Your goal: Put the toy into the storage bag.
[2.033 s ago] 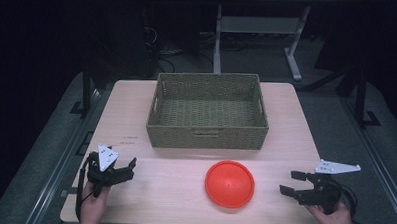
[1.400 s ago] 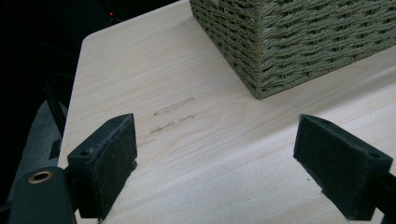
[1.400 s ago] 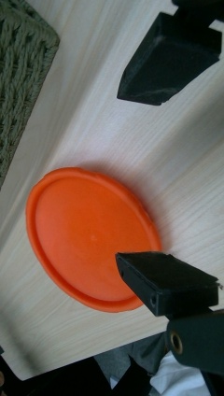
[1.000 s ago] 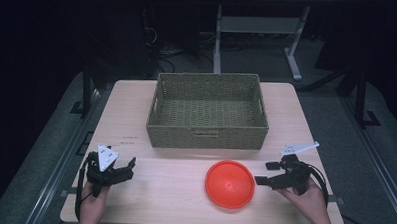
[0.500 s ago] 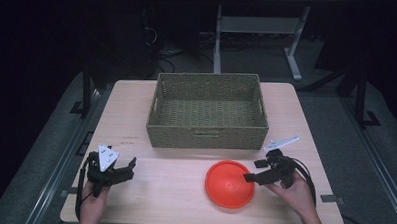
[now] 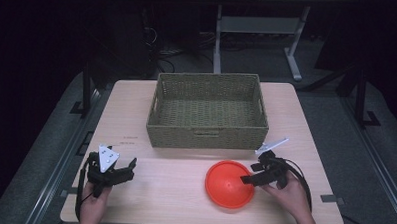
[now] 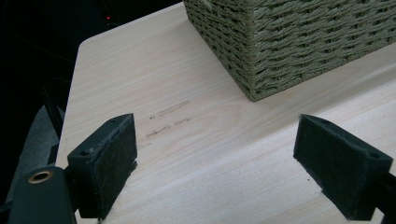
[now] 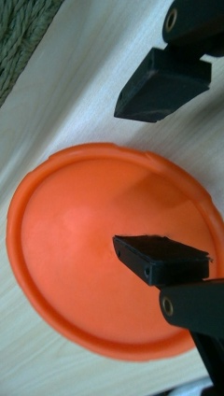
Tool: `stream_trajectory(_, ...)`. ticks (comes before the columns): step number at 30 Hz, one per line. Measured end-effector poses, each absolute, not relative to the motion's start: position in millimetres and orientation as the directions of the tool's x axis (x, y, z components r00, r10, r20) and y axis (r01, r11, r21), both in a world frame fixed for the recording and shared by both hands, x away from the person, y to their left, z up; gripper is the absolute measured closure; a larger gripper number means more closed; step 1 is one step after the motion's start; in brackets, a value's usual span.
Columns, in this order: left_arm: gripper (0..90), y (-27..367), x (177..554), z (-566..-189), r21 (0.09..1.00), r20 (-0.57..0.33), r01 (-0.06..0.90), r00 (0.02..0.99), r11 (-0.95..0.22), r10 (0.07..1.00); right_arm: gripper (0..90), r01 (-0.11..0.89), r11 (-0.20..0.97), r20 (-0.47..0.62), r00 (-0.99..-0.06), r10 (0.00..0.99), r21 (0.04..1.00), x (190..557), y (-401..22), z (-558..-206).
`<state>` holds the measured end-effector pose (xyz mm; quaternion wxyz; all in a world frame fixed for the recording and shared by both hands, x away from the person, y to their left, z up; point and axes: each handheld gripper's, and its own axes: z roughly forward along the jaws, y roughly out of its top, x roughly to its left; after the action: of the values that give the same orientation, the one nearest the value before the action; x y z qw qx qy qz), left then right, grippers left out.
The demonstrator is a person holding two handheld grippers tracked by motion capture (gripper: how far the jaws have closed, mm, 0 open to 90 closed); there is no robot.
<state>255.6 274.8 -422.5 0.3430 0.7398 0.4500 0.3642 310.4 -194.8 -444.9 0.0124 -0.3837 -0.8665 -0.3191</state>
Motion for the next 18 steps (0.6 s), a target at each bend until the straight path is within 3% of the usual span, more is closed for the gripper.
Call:
stream_trajectory(5,12.9,274.7,255.2,-421.9,0.83,0.243,0.414,0.334,-0.373,0.911,40.5,0.687,0.502,0.274,-0.695,0.665,0.525,312.3,-194.8,-449.0)
stream_trajectory(6,12.9,274.7,255.2,-421.9,0.83,0.243,0.414,0.335,-0.373,0.911,46.1,0.692,0.5,0.287,-0.693,0.661,0.52,312.9,-195.7,-449.9)
stream_trajectory(18,12.9,273.8,255.5,-421.8,0.832,0.242,0.408,0.341,-0.375,0.908,56.2,0.712,0.496,0.313,-0.68,0.663,0.496,314.9,-195.0,-454.9)
